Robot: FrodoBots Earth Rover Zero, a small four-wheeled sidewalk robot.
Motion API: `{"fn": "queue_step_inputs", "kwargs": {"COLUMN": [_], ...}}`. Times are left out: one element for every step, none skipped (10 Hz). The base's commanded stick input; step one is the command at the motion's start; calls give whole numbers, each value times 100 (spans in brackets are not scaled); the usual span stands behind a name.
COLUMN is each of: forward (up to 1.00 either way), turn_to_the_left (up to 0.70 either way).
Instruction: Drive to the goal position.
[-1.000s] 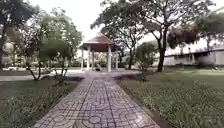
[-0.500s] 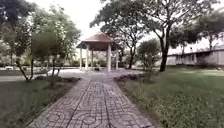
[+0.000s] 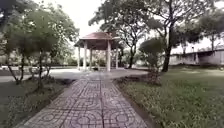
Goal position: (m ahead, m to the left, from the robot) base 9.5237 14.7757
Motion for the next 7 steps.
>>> {"fn": "queue_step_inputs", "kwargs": {"forward": [100, 100, 100, 100, 100, 100, 100], "turn_to_the_left": [0, 0, 0, 13, 14, 0, 0]}}
